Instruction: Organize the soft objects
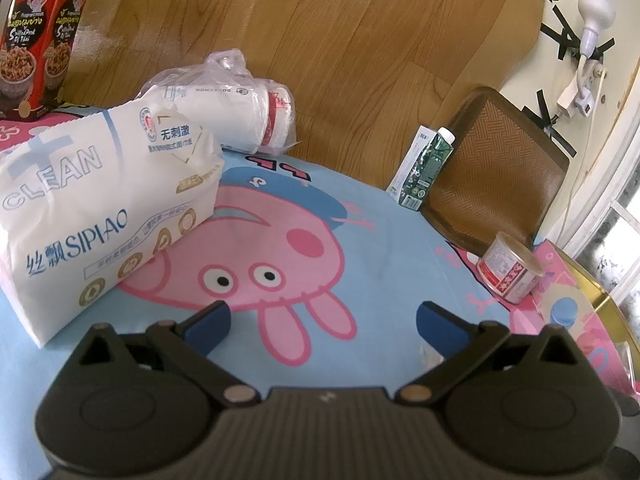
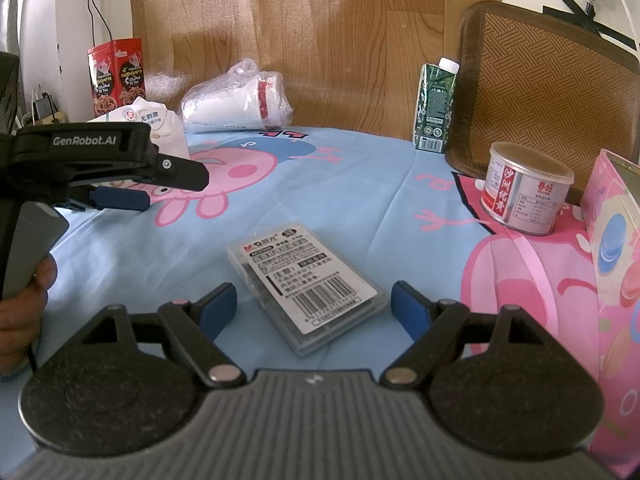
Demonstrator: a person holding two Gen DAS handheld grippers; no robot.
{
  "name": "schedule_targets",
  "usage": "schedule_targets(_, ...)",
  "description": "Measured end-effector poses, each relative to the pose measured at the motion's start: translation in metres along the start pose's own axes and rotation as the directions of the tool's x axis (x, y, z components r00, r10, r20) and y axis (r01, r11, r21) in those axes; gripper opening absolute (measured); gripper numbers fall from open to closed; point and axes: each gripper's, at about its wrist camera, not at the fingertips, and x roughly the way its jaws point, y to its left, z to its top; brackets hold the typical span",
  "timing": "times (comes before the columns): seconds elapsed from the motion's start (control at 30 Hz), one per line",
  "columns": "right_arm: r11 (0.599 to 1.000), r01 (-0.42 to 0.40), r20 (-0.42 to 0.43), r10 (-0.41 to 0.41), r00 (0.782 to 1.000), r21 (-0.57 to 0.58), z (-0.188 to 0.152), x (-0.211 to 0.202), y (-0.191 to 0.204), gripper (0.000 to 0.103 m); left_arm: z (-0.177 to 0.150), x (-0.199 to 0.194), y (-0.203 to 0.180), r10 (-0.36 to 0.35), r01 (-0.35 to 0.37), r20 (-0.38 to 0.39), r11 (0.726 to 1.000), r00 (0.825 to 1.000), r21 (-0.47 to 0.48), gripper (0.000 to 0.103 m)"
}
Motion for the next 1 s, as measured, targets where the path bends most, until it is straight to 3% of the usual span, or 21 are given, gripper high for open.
schedule_targets(0.4,1.000,-0.006,-0.002,0.006,1.000,-0.007,0.000,0.000,0.000,0.086,0.000,0.000,0.000,0.001,-0.001,0.000,1.000,1.000,0.000,0.103)
schedule_targets(0.67,0.998,-0.026,0.007,0.027,1.000,-0.059,-0.013,-0.017,0.004,0.076,0.000,0.000,-0.001,0.005,-0.005,0.000,1.000,1.000,0.003,0.103)
schedule_targets(0.87,0.997,-0.049,0.033,0.052,0.998,-0.062,-0.033,-0.047,0.008,0.040,-0.001,0.002,-0.004,0.019,-0.019,-0.006,0.999,1.000,0.025,0.103)
schedule_targets(1.0,0.997,-0.067,0.042,0.069,0.997,-0.030,-0.041,-0.057,0.002,0.040,-0.001,0.003,-0.005,0.027,-0.027,-0.009,0.999,1.000,0.035,0.103)
